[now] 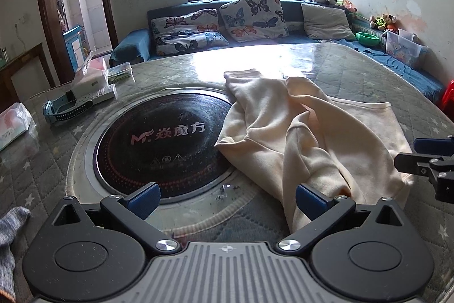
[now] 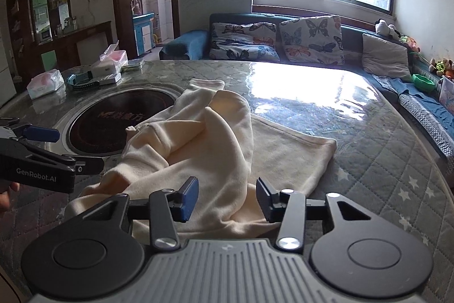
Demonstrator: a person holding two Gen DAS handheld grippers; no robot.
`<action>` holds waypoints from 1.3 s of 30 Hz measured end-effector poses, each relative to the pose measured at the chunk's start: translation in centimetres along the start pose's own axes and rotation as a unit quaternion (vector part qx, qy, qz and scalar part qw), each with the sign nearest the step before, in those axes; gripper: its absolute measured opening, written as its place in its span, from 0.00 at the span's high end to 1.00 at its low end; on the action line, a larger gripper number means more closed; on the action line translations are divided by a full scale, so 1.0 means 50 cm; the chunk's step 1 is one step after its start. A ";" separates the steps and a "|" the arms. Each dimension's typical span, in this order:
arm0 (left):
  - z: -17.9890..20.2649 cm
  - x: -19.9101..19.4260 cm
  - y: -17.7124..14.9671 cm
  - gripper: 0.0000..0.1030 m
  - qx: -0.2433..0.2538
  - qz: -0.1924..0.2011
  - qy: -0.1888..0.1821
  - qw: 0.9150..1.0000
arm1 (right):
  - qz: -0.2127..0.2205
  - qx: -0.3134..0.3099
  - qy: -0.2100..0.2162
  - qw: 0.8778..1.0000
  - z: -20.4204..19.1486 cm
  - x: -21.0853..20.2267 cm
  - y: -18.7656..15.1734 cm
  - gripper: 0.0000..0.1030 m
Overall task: Fold clothes
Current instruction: 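Move both open grippers toward the hem of the cream sweatshirt, then close the right gripper on the sweatshirt hem while the left gripper grasps it too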
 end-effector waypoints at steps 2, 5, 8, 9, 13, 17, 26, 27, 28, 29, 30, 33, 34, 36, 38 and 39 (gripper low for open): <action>0.000 0.004 0.005 0.00 0.002 -0.001 -0.001 1.000 | 0.000 -0.003 0.001 1.000 -0.003 0.006 0.007 0.56; -0.001 0.011 0.011 0.00 0.005 -0.002 -0.001 1.000 | 0.000 -0.010 0.003 1.000 -0.008 0.016 0.014 0.56; -0.005 0.018 0.017 0.00 0.004 -0.003 -0.001 1.000 | 0.000 -0.016 0.004 1.000 -0.012 0.023 0.022 0.57; -0.008 0.021 0.020 0.00 0.004 -0.004 -0.001 1.000 | -0.001 -0.017 0.005 1.000 -0.014 0.026 0.025 0.57; -0.025 0.034 0.033 0.00 0.000 -0.006 0.005 1.000 | -0.005 -0.023 0.007 1.000 -0.019 0.044 0.037 0.61; -0.042 0.047 0.048 0.00 -0.005 -0.009 0.005 1.000 | -0.008 -0.030 0.008 0.999 -0.026 0.068 0.055 0.63; -0.060 0.090 0.085 0.00 -0.009 -0.025 -0.008 1.000 | -0.009 -0.059 0.015 0.998 -0.065 0.139 0.104 0.69; -0.059 0.096 0.089 0.01 -0.007 -0.027 -0.010 1.000 | -0.011 -0.062 0.014 0.998 -0.071 0.156 0.112 0.70; -0.058 0.101 0.093 0.01 -0.005 -0.028 -0.012 1.000 | -0.012 -0.064 0.012 0.998 -0.074 0.166 0.115 0.70; -0.057 0.104 0.097 0.01 -0.004 -0.029 -0.013 0.999 | -0.013 -0.066 0.011 0.998 -0.077 0.176 0.118 0.70; -0.055 0.108 0.100 0.01 -0.003 -0.029 -0.015 0.999 | -0.016 -0.067 0.013 0.998 -0.078 0.187 0.120 0.71; -0.045 0.116 0.112 0.01 0.000 -0.027 -0.031 0.999 | -0.024 -0.070 0.013 0.997 -0.080 0.213 0.122 0.78; -0.038 0.120 0.115 0.01 0.004 -0.027 -0.037 0.999 | -0.026 -0.071 0.014 0.997 -0.080 0.220 0.121 0.79; -0.025 0.127 0.123 0.01 0.014 -0.027 -0.049 0.998 | -0.030 -0.072 0.017 0.997 -0.079 0.235 0.119 0.84; -0.006 0.135 0.129 0.06 0.032 -0.027 -0.066 0.997 | -0.033 -0.071 0.020 0.997 -0.073 0.243 0.116 0.88; 0.003 0.139 0.132 0.08 0.041 -0.027 -0.074 0.996 | -0.034 -0.070 0.020 0.997 -0.070 0.244 0.114 0.92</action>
Point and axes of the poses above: each gripper's, at about its wrist camera, not at the fingertips, and x roughly the way its jaws point, z to its right, y to its top, the point moved 4 cm from there along x, roughly the way its jaws point, and after that the axes turned 15 degrees about -y, right-handed, at the moved point
